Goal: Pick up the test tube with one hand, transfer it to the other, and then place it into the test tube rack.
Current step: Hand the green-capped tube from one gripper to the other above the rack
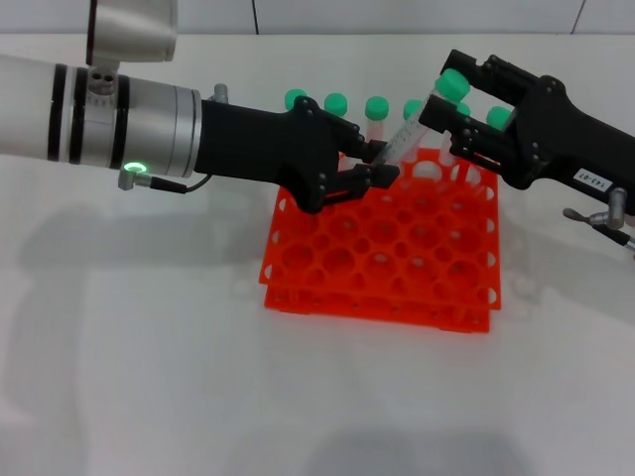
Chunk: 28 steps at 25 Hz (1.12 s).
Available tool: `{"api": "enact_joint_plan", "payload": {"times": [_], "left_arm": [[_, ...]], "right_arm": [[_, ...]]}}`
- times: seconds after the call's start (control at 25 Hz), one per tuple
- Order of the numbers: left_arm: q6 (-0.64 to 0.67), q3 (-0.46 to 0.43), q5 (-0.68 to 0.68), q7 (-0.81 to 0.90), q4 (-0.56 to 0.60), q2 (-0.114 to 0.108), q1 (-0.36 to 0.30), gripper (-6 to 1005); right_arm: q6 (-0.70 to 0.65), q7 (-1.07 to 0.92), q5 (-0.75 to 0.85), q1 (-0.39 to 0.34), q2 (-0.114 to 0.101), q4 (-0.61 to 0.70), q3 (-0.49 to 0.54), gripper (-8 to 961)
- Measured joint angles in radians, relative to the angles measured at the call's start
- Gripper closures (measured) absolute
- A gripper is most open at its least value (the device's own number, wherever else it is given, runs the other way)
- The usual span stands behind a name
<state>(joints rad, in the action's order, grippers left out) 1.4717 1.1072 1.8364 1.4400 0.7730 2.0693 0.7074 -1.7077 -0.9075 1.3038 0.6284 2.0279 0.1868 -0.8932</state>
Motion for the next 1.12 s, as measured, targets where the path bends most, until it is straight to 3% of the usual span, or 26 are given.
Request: {"api": "enact_joint_plan", "payload": {"times": [0.4,0.64,0.72,0.92,1.12], "left_arm": [[-0.005,0.000,0.001,0.003,0.000,0.004,0.000,763],[-0.010,0.002,0.001,0.003,-0.008,0.006,0.000,761],[-0.010,0.002,0.002,0.002,-0.009,0.006,0.000,760],[-0.014,0.002,0.002,0.000,-0.011,0.006,0.001,758],[-0.032,0.003,0.002,0.000,-0.011,0.007,0.004,756]], "right_arm": [[0.005,0.000,0.000,0.003,-0.001,-0.003,-0.001,325],[0.012,0.001,0.000,0.005,-0.001,-0.004,0.000,324],[0.014,0.000,0.001,0.006,-0.001,-0.004,0.000,460],[0.021,-0.001,0.002,0.008,0.000,0.000,-0.001,649],[0.029,0.001,0.000,0.008,-0.001,0.003,-0.001,679]]}}
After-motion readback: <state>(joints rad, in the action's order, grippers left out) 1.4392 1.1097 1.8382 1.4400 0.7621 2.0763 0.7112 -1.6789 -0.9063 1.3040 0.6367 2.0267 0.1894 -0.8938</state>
